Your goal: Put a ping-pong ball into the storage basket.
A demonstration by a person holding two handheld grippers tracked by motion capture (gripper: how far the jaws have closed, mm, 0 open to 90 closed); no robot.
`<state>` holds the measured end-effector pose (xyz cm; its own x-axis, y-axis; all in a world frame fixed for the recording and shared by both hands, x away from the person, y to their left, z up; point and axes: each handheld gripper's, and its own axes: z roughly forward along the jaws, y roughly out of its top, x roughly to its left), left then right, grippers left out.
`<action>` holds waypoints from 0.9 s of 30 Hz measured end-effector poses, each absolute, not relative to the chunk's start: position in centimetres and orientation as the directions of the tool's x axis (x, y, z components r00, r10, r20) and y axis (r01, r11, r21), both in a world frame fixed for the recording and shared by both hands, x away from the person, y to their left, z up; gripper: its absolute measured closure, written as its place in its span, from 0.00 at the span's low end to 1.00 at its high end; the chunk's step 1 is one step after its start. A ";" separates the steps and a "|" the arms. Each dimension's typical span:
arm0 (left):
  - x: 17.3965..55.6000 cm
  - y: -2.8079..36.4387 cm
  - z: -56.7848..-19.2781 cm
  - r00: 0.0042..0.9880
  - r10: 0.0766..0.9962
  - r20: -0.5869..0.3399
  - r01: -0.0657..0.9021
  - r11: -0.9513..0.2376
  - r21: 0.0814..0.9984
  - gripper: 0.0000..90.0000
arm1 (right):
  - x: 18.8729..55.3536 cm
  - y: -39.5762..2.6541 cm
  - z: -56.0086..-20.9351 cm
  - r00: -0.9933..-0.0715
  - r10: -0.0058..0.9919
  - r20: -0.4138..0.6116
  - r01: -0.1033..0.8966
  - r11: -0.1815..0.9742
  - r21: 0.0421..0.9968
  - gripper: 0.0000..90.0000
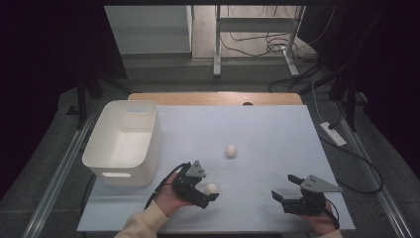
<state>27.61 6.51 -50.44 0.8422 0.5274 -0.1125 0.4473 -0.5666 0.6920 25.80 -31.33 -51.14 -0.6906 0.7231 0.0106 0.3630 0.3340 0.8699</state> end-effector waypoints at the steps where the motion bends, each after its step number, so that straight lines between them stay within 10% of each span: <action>1: 27.6 6.3 -50.6 0.841 0.529 -0.114 0.451 -0.568 0.689 0.06 | 25.8 -31.3 -51.2 -0.691 0.723 0.010 0.363 0.335 0.870 0.15; 17: 27.9 5.4 -51.5 0.848 0.519 -0.106 0.454 -0.610 0.650 0.08 | 25.8 -31.4 -51.2 -0.689 0.724 0.014 0.369 0.335 0.867 0.15; 27: 27.8 5.0 -52.1 0.865 0.496 -0.076 0.432 -0.659 0.616 0.28 | 25.8 -31.4 -51.2 -0.689 0.725 0.014 0.369 0.334 0.867 0.15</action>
